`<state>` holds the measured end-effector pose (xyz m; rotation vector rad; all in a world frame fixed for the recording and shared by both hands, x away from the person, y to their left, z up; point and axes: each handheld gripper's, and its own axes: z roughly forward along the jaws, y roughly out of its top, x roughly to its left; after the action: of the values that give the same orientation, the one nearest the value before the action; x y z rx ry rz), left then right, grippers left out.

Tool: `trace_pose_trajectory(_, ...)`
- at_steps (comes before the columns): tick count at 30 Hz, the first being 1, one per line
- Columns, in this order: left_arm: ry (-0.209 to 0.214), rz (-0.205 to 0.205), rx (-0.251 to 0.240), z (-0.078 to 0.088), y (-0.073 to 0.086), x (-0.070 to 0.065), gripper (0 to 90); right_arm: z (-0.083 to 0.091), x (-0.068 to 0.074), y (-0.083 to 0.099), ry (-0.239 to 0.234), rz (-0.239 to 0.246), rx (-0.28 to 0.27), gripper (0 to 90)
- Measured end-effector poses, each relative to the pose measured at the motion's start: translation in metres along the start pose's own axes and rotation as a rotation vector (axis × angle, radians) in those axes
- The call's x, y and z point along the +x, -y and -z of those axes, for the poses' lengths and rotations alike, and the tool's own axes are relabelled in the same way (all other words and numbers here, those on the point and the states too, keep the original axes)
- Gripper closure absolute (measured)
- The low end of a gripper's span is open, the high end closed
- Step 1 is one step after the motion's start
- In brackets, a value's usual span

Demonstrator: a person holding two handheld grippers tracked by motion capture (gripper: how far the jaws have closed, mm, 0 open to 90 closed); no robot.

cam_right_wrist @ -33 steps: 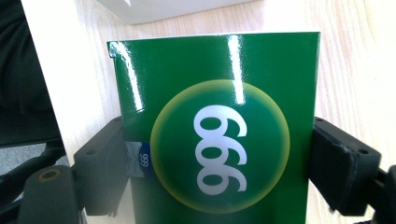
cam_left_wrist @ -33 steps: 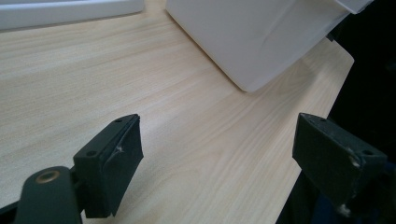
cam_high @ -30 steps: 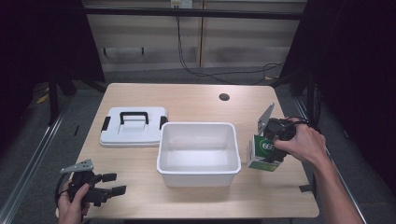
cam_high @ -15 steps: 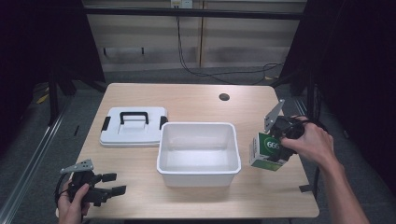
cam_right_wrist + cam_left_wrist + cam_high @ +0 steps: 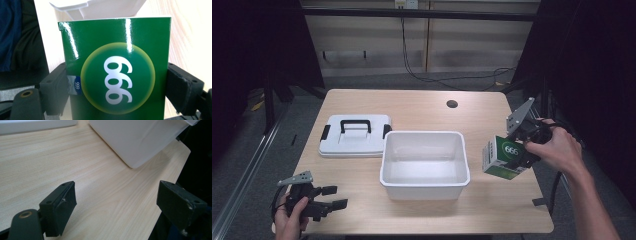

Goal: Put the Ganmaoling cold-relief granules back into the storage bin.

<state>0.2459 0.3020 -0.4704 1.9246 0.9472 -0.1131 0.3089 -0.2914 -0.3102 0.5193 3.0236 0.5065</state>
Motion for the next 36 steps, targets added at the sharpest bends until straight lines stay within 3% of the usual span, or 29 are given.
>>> trace_pose_trajectory(16,-0.001,0.0,0.0,0.0,0.0,0.0,16.0,0.021,0.001,-0.012,0.01,0.039,-0.065,16.2)
trace_pose_trajectory(36,-0.002,0.002,-0.002,0.0,0.0,0.0,16.0,0.032,0.003,-0.042,0.018,0.084,-0.08,16.2)
